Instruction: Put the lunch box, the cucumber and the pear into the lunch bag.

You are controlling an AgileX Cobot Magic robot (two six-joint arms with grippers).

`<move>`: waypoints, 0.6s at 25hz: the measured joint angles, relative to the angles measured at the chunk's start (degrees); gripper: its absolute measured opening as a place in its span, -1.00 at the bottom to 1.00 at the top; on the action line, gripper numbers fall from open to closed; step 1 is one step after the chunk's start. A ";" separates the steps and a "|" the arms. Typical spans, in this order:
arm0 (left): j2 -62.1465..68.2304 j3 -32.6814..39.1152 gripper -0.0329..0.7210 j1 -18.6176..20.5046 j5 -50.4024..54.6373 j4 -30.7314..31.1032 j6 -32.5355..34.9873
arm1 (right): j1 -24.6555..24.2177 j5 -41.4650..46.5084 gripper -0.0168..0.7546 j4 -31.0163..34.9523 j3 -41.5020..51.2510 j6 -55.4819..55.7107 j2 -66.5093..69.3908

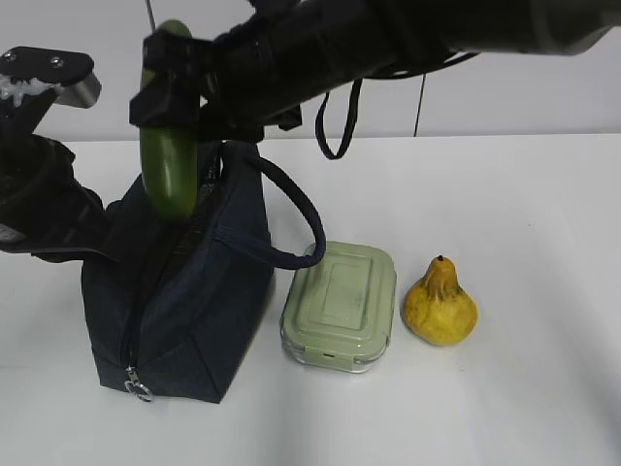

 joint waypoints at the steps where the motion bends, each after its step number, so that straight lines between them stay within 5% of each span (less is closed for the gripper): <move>1: 0.00 0.00 -0.95 0.00 0.00 0.00 0.00 | 0.00 -0.09 0.12 -0.84 0.23 0.00 0.68; 11: 0.00 0.00 -0.95 0.00 -0.12 0.09 0.00 | 0.00 0.12 0.14 -7.71 3.32 -0.23 2.47; 15: 0.00 0.00 -0.95 0.00 -0.12 0.09 0.00 | 0.00 4.23 0.36 -10.58 3.05 -0.60 2.47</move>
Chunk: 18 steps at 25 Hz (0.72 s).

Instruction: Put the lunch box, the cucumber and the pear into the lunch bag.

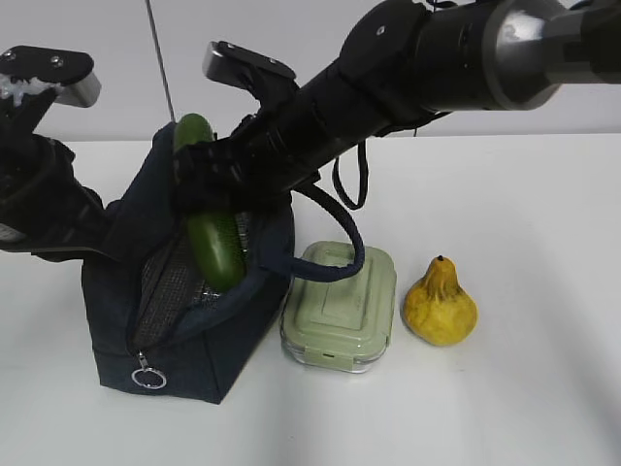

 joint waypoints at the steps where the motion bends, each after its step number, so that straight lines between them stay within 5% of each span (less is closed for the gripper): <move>1: 0.00 0.00 -0.95 0.00 0.00 0.00 0.00 | 0.00 1.26 0.42 -0.79 -0.42 0.00 0.00; 9: 0.00 0.00 -0.95 0.00 0.10 0.18 0.00 | -0.35 4.74 0.54 -8.16 -4.55 1.92 -2.38; 18: 0.00 0.00 -0.95 0.00 0.27 0.62 0.00 | -3.37 13.94 0.55 -39.48 -6.31 21.44 -8.80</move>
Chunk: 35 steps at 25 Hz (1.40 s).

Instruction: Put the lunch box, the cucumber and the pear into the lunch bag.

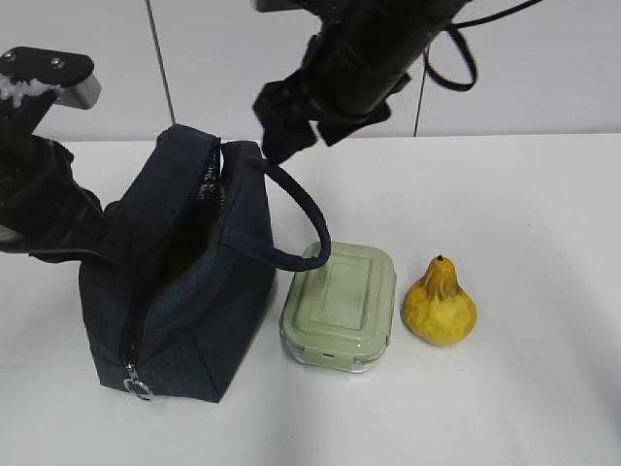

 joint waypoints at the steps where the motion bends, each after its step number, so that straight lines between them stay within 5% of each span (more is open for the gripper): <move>1: 0.00 0.00 -0.95 0.00 0.00 0.05 0.00 | -0.84 2.68 0.54 -1.82 0.00 1.19 -0.09; 13: 0.00 0.00 -0.95 0.00 0.05 0.24 0.00 | -8.99 8.03 0.36 -6.62 12.55 4.46 -0.14; 26: 0.00 0.00 -0.95 0.00 0.05 0.39 0.00 | -9.47 5.96 0.34 -4.96 14.68 4.02 5.75; 28: 0.00 0.00 -0.95 0.00 0.05 0.46 0.00 | -9.47 6.19 0.22 -4.96 14.68 4.02 6.31; 32: 0.00 0.00 -0.95 0.00 0.05 0.50 0.00 | -9.47 6.50 -0.34 -4.96 14.68 4.02 6.31; 35: 0.00 0.00 -0.95 0.00 0.05 0.60 0.00 | -9.47 5.96 -0.42 -5.06 14.71 4.02 4.50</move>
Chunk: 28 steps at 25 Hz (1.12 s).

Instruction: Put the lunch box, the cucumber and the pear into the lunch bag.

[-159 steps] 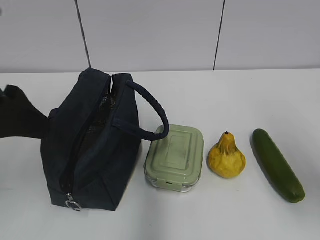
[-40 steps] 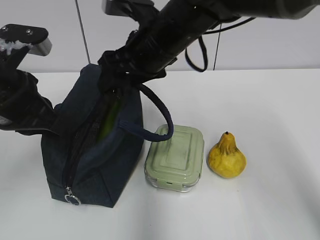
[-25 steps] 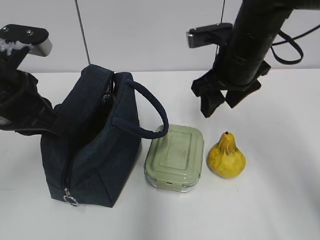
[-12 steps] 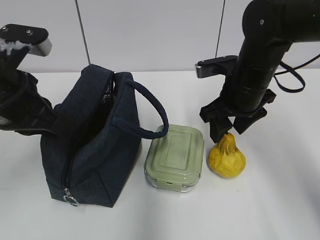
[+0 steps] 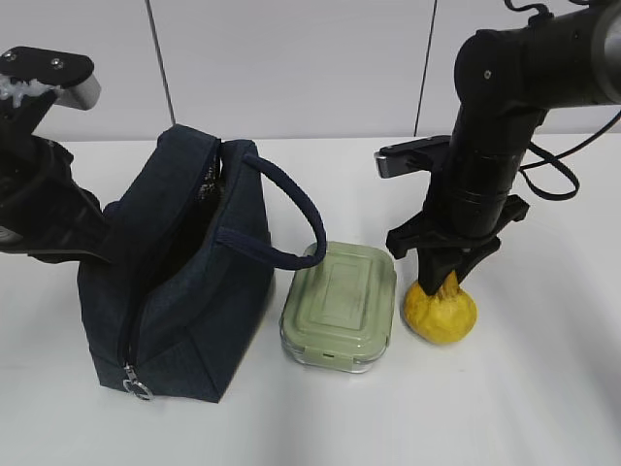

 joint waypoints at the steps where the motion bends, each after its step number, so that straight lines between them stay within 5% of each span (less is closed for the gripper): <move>1: 0.00 0.00 -0.95 0.00 0.00 0.00 0.00 | 0.00 -0.28 -0.42 0.00 0.00 0.00 -1.43; 6: 0.00 0.00 -0.95 0.00 0.00 0.21 0.00 | 0.00 -3.63 -0.42 4.62 -1.29 -1.20 -10.39; 12: 0.00 0.00 -0.95 0.00 0.00 0.25 0.00 | 0.93 -8.40 -0.42 37.24 -4.88 -24.92 -14.74; 15: 0.00 0.00 -0.95 0.00 0.00 0.25 0.00 | 3.87 -10.65 -0.42 46.73 -4.88 -33.25 -14.00; 23: 0.00 0.00 -0.95 0.00 0.00 0.25 0.00 | 11.56 -15.63 -0.42 48.94 -4.88 -39.29 -5.47; 28: 0.00 0.00 -0.95 0.00 0.00 0.43 0.00 | 11.61 -15.74 -0.42 40.10 -4.88 -33.38 -0.32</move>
